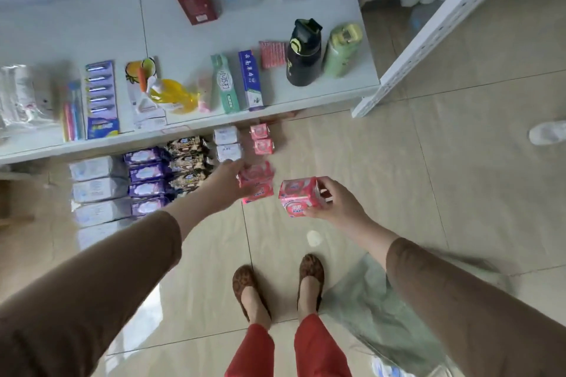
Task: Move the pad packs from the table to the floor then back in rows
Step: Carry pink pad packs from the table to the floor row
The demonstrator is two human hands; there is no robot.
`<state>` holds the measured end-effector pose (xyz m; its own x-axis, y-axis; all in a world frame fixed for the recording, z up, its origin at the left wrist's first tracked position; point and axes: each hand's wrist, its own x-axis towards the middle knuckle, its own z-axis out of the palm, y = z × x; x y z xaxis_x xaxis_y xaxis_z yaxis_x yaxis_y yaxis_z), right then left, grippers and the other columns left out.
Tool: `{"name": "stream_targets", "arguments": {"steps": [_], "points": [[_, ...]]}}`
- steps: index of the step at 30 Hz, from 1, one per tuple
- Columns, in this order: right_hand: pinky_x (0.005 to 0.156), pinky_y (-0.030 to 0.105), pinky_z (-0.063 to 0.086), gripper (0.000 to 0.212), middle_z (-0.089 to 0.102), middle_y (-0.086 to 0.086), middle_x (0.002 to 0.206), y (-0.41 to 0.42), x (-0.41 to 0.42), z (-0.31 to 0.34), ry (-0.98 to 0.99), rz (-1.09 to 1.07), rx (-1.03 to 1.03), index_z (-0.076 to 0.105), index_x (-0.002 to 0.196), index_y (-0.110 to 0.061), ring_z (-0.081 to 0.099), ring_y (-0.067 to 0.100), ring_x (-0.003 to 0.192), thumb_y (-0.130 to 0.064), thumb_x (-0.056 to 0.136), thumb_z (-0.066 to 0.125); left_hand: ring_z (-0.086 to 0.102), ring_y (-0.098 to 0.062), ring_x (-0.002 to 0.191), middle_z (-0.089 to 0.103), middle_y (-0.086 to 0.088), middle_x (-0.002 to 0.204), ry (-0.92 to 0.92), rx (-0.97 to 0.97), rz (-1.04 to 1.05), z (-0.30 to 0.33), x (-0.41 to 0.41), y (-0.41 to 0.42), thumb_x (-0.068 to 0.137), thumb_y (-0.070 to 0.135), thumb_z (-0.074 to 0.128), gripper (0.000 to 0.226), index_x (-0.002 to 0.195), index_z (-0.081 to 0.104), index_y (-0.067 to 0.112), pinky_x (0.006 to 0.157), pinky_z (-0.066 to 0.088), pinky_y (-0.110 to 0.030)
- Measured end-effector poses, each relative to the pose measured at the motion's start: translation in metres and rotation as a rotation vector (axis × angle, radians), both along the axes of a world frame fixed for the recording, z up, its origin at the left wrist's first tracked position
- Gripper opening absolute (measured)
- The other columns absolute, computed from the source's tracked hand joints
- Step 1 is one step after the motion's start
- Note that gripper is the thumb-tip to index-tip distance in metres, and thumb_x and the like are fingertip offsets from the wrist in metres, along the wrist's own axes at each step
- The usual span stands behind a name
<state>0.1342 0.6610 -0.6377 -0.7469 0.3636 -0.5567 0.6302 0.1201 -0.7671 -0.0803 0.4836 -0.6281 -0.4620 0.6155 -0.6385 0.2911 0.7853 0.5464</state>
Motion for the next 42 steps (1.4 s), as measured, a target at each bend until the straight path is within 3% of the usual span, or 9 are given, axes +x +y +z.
{"name": "stream_targets", "arguments": {"steps": [3, 8, 13, 19, 25, 31, 33, 36, 42], "points": [[0.068, 0.005, 0.044, 0.050, 0.065, -0.021, 0.095, -0.005, 0.004, -0.077, -0.012, -0.005, 0.018, 0.060, 0.113, -0.025, 0.062, -0.014, 0.086, -0.019, 0.072, 0.087, 0.059, -0.024, 0.097, 0.056, -0.004, 0.114, 0.077, -0.033, -0.028, -0.085, 0.008, 0.005, 0.078, 0.029, 0.081, 0.054, 0.126, 0.059, 0.017, 0.083, 0.049, -0.035], [0.069, 0.008, 0.046, 0.056, 0.068, -0.016, 0.101, -0.013, 0.000, -0.202, -0.041, -0.008, 0.071, 0.058, 0.120, -0.022, 0.064, -0.005, 0.088, -0.023, 0.071, 0.086, 0.059, -0.028, 0.104, 0.056, -0.008, 0.119, 0.213, -0.036, 0.004, -0.220, 0.005, 0.023, 0.077, 0.023, 0.078, 0.067, 0.133, 0.042, 0.014, 0.081, 0.048, -0.037], [0.081, 0.039, 0.054, 0.053, 0.068, -0.002, 0.107, -0.017, -0.018, -0.307, -0.031, 0.023, 0.150, 0.059, 0.119, -0.013, 0.065, 0.017, 0.098, -0.025, 0.074, 0.085, 0.058, -0.034, 0.098, 0.049, -0.012, 0.120, 0.410, -0.054, -0.079, -0.325, -0.016, 0.046, 0.079, 0.022, 0.074, 0.049, 0.121, 0.052, 0.011, 0.077, 0.050, -0.042], [0.084, 0.032, 0.050, 0.048, 0.055, 0.002, 0.111, -0.025, -0.038, -0.386, 0.004, 0.023, 0.191, 0.056, 0.117, -0.017, 0.057, 0.017, 0.104, -0.024, 0.076, 0.079, 0.050, -0.028, 0.112, 0.062, -0.004, 0.114, 0.808, -0.185, -0.298, -0.408, -0.043, 0.050, 0.077, 0.041, 0.075, 0.048, 0.118, 0.060, 0.021, 0.091, 0.036, -0.041], [0.084, 0.040, 0.051, 0.044, 0.054, 0.002, 0.107, -0.033, -0.053, -0.420, 0.015, 0.039, 0.209, 0.053, 0.114, -0.016, 0.057, 0.018, 0.095, -0.019, 0.076, 0.076, 0.051, -0.030, 0.109, 0.061, -0.006, 0.110, 0.890, -0.132, -0.294, -0.443, -0.047, 0.042, 0.076, 0.045, 0.073, 0.055, 0.120, 0.053, 0.018, 0.090, 0.035, -0.043], [0.079, 0.030, 0.049, 0.047, 0.052, 0.001, 0.116, -0.041, -0.069, -0.430, 0.004, 0.101, 0.259, 0.052, 0.120, -0.015, 0.058, 0.015, 0.098, -0.016, 0.078, 0.074, 0.049, -0.029, 0.107, 0.060, -0.005, 0.111, 0.911, -0.104, -0.261, -0.447, -0.052, 0.039, 0.075, 0.055, 0.070, 0.065, 0.124, 0.049, 0.018, 0.089, 0.034, -0.043], [0.073, 0.027, 0.045, 0.046, 0.052, 0.000, 0.115, -0.043, -0.074, -0.429, -0.004, 0.120, 0.280, 0.052, 0.120, -0.014, 0.058, 0.015, 0.095, -0.016, 0.079, 0.073, 0.048, -0.029, 0.110, 0.057, -0.005, 0.115, 0.903, -0.124, -0.278, -0.440, -0.052, 0.035, 0.079, 0.053, 0.063, 0.060, 0.125, 0.048, 0.017, 0.089, 0.033, -0.042], [0.075, 0.028, 0.041, 0.046, 0.056, 0.002, 0.113, -0.047, -0.084, -0.428, -0.018, 0.149, 0.350, 0.052, 0.119, -0.012, 0.053, 0.020, 0.099, -0.016, 0.079, 0.073, 0.047, -0.030, 0.109, 0.056, -0.007, 0.116, 0.908, -0.119, -0.232, -0.423, -0.048, 0.019, 0.087, 0.030, 0.053, 0.036, 0.120, 0.051, 0.015, 0.088, 0.034, -0.043], [0.074, 0.028, 0.039, 0.043, 0.056, 0.004, 0.115, -0.054, -0.108, -0.437, -0.043, 0.137, 0.405, 0.053, 0.121, -0.014, 0.056, 0.025, 0.099, -0.006, 0.081, 0.067, 0.046, -0.028, 0.114, 0.053, -0.003, 0.124, 0.855, -0.064, -0.283, -0.391, -0.036, -0.026, 0.085, 0.038, 0.060, 0.046, 0.124, 0.049, 0.016, 0.093, 0.035, -0.042]]}}
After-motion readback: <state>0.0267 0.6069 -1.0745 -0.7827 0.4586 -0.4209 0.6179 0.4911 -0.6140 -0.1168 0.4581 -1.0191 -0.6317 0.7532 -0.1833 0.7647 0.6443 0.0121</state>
